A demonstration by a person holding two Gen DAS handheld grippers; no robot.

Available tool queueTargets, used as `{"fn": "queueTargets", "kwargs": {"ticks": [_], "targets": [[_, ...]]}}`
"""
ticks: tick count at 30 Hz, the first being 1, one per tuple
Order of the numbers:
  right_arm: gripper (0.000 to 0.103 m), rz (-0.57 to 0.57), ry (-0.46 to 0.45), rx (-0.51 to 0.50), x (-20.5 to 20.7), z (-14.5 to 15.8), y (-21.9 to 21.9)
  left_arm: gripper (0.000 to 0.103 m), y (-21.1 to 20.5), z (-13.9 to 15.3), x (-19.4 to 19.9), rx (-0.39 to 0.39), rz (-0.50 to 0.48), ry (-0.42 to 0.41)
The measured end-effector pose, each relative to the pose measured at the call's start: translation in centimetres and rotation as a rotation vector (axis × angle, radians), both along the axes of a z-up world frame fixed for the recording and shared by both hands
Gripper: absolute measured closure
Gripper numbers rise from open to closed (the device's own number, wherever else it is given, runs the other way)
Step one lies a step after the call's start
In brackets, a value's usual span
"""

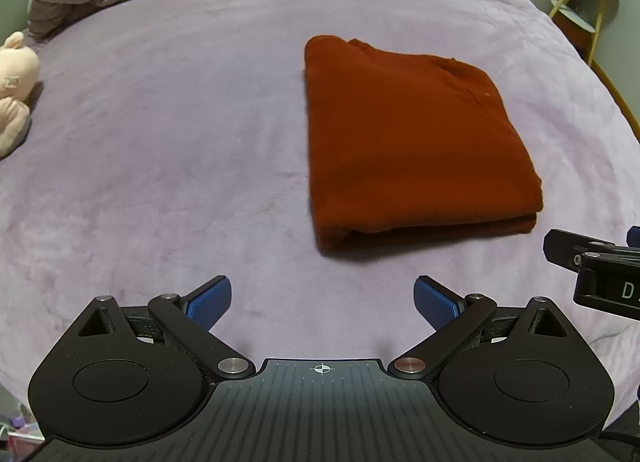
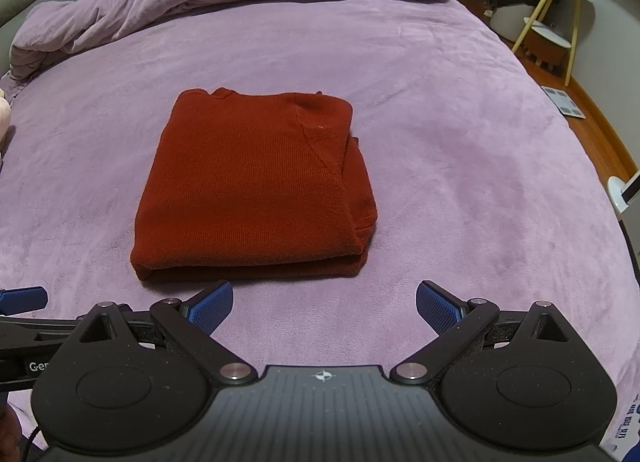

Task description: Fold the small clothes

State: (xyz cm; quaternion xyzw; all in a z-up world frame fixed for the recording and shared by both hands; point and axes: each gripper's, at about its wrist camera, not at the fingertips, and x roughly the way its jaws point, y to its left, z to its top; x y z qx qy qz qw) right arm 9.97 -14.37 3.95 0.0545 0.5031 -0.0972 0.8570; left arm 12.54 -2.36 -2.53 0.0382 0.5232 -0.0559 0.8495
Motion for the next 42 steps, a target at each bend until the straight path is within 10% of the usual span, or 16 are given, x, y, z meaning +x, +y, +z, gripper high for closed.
{"fn": "queueTargets", "kwargs": {"ticks": [42], "targets": [[0.005,-0.007,0.004,0.009,-0.46,-0.67,-0.57,0.002,-0.39,-0.37,0.08,-0.02,-0.013,0.022]]}}
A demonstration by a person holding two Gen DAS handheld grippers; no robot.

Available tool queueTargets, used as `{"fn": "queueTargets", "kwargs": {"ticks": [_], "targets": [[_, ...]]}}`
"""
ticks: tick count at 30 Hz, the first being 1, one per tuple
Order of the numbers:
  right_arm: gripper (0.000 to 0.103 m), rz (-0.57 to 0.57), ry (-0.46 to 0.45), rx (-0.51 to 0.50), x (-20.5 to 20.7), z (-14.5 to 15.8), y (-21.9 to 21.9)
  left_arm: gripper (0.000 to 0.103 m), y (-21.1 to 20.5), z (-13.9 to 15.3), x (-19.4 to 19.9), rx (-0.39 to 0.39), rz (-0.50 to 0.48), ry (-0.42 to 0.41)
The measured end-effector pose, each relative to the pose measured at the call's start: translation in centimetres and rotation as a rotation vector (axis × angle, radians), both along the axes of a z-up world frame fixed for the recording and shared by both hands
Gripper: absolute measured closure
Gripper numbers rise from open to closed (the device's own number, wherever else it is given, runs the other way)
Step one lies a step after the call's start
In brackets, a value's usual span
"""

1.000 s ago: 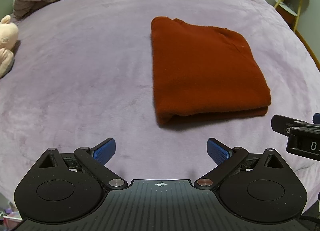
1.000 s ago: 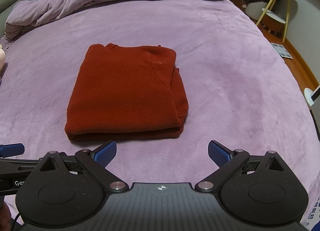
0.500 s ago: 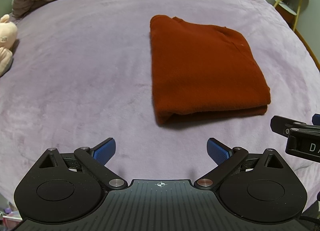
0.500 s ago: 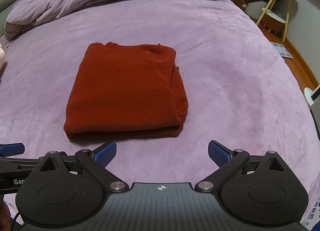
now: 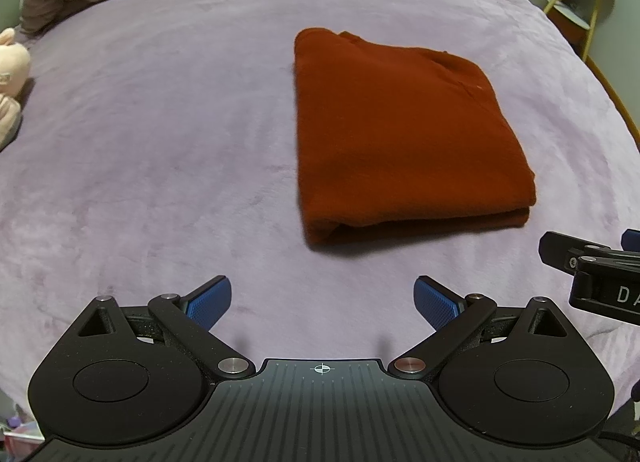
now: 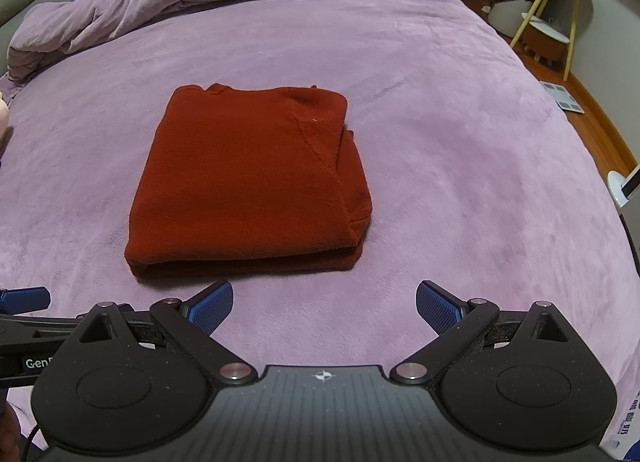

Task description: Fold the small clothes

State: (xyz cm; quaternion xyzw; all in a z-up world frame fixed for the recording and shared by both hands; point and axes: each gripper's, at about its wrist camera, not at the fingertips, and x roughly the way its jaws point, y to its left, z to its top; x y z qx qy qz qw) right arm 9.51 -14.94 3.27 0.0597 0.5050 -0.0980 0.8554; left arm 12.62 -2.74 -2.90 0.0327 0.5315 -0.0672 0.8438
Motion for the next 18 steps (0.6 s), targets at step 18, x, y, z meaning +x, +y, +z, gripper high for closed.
{"fn": "queueTargets", "kwargs": {"ticks": [18], "targets": [[0.005,-0.012,-0.002,-0.004,-0.3,0.32,-0.23,0.002,-0.65,0.16,-0.78,0.028,-0.039,-0.007]]}}
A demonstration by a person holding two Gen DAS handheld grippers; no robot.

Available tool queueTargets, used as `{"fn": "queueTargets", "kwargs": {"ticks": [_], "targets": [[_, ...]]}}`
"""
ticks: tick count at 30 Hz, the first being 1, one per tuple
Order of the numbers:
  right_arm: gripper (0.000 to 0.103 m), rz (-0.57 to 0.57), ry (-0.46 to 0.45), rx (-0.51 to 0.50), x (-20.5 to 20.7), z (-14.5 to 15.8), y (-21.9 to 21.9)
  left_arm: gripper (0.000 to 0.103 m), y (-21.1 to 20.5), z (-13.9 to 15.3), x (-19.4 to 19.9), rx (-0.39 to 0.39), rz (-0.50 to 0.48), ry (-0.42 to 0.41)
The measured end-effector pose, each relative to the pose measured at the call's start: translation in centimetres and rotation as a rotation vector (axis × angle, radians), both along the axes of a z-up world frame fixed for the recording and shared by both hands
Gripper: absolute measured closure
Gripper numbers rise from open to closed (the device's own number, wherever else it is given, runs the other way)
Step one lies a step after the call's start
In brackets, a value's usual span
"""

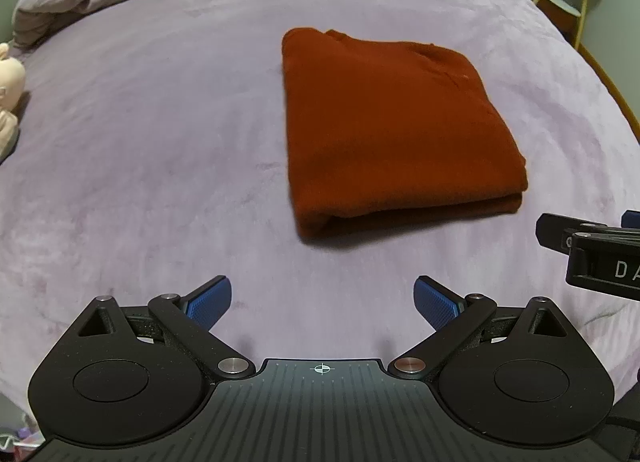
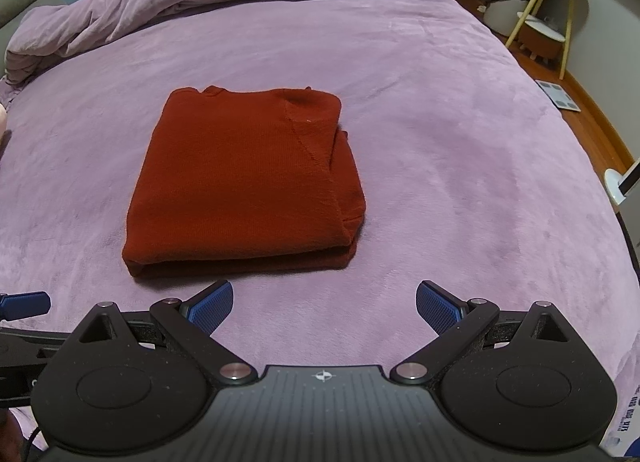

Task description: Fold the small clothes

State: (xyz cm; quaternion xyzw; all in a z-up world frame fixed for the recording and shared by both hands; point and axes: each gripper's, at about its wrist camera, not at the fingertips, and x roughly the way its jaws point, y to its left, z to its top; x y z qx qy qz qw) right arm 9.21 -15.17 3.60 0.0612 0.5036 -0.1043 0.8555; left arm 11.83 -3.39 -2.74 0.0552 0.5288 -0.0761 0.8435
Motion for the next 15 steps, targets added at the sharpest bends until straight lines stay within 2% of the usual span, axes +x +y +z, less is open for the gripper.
{"fn": "queueTargets", "kwargs": {"ticks": [15], "targets": [[0.005,-0.003,0.0,-0.01,-0.22,0.16,0.2,0.002,-0.33,0.29,-0.46,-0.008,-0.032,0.007]]}}
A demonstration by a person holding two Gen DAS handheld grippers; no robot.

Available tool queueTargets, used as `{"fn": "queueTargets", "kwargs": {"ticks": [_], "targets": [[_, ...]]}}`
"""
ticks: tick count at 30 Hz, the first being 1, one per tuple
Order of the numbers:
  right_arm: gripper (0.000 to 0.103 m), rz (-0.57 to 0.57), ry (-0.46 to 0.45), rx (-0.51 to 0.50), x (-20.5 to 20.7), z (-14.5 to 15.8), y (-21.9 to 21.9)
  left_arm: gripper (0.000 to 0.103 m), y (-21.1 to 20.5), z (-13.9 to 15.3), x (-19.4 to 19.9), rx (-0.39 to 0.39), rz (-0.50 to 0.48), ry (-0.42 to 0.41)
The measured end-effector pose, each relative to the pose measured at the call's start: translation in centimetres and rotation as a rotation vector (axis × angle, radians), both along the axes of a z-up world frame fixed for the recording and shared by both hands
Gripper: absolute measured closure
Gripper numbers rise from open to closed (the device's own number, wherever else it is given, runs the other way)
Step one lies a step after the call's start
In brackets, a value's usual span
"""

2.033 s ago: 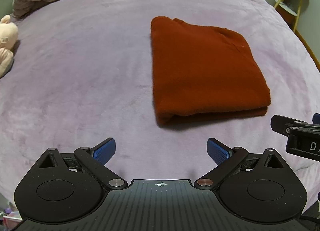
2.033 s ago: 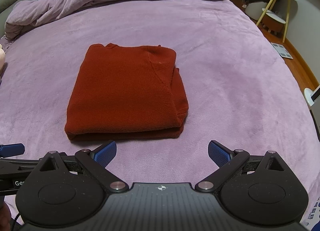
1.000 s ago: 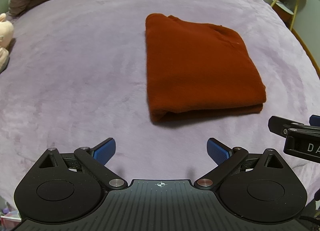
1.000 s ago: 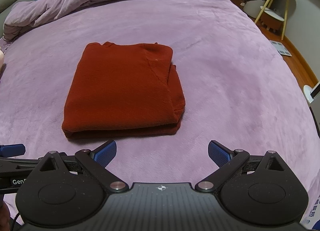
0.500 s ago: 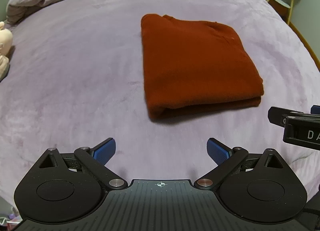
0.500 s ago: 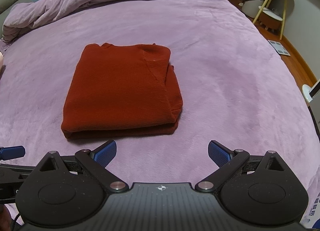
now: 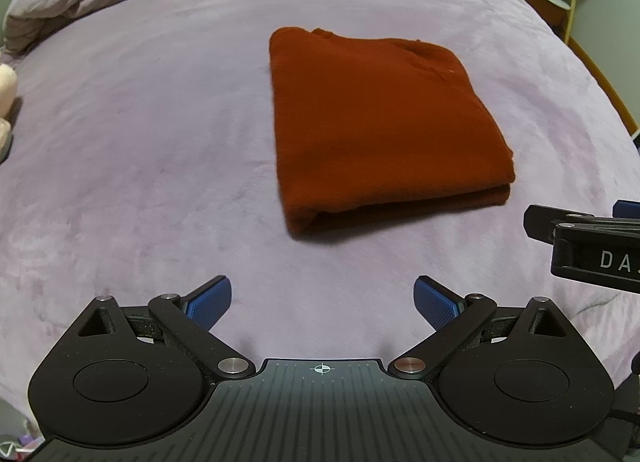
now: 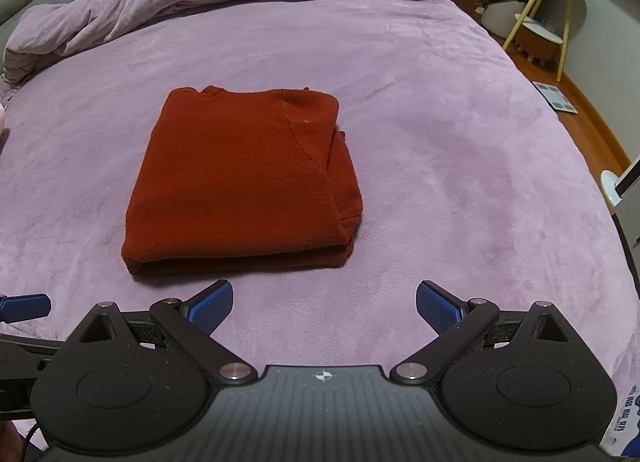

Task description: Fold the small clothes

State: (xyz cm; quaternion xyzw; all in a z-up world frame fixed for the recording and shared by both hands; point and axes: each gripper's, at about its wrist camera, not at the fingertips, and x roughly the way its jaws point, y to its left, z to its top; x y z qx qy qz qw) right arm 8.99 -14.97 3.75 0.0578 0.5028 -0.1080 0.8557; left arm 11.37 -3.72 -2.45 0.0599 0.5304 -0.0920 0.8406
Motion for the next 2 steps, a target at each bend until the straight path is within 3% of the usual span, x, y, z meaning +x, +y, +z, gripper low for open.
{"fn": "queueTargets", "kwargs": {"ticks": [2], "targets": [[0.005,0.0,-0.001,-0.001,0.0,0.0,0.0,0.002,0.04,0.0,0.04,-0.004,0.001,0.001]]}}
